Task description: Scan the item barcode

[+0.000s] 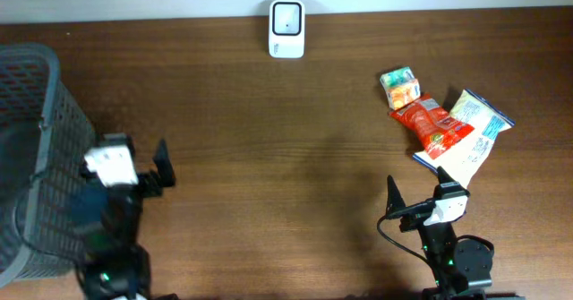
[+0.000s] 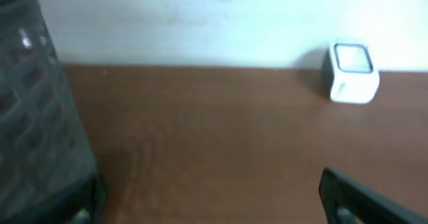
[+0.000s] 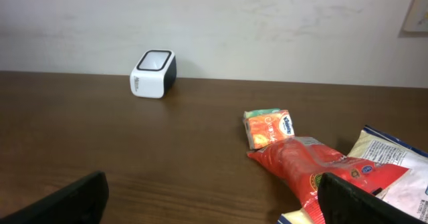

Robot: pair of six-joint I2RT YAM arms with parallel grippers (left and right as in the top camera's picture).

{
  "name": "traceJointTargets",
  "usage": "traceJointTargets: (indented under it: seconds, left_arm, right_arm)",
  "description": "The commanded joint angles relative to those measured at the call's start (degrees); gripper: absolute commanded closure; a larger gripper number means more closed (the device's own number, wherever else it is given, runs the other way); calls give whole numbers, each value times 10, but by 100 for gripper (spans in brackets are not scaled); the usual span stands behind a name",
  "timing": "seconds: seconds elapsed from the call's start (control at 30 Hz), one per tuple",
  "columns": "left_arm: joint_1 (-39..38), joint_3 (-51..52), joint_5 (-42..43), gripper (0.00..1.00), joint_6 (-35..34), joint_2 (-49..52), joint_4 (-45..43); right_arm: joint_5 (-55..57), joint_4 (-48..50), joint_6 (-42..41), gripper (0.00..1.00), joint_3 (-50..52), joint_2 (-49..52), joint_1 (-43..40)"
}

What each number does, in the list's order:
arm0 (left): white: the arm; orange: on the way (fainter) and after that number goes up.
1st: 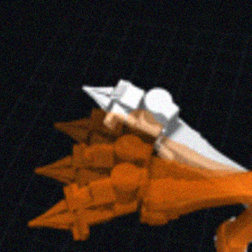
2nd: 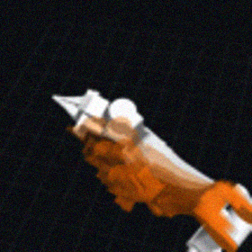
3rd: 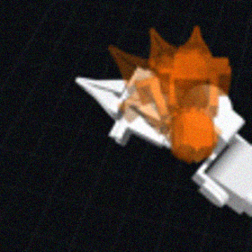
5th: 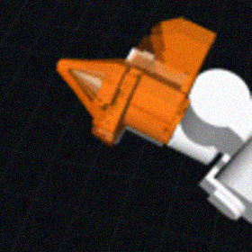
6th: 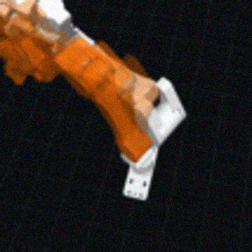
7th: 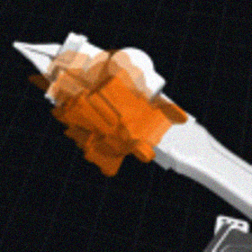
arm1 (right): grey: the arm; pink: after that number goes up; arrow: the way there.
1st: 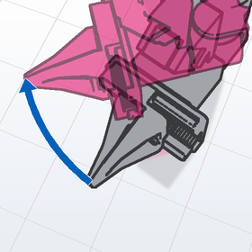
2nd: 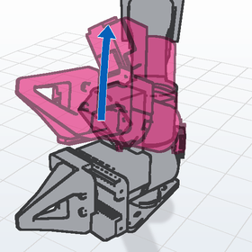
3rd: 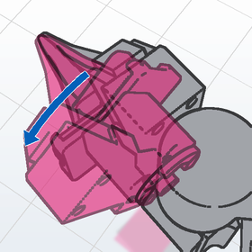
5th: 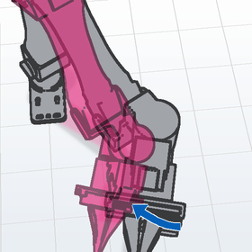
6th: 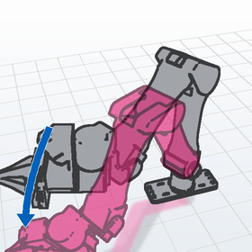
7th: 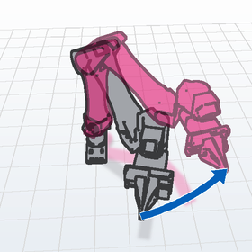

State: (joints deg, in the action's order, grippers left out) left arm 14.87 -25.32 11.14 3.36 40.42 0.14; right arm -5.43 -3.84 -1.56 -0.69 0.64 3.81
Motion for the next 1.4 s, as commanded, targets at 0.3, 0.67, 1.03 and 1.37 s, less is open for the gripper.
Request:
traceJointTargets:
  seconds: [0.3,0.67,1.03,1.37]
  left_arm:
    - [-80,248,-101,1,41,-293,-19]
    - [-117,248,-127,1,41,-402,27]
    - [-117,248,-135,1,40,-366,46]
    - [-117,248,-135,1,40,-402,45]
  right_arm:
    - [0,-3,-6,1,4,-5,3]
    - [0,-3,-6,1,4,-5,3]
    - [0,-3,-6,1,4,-5,3]
    - [1,-3,-6,1,4,-5,3]
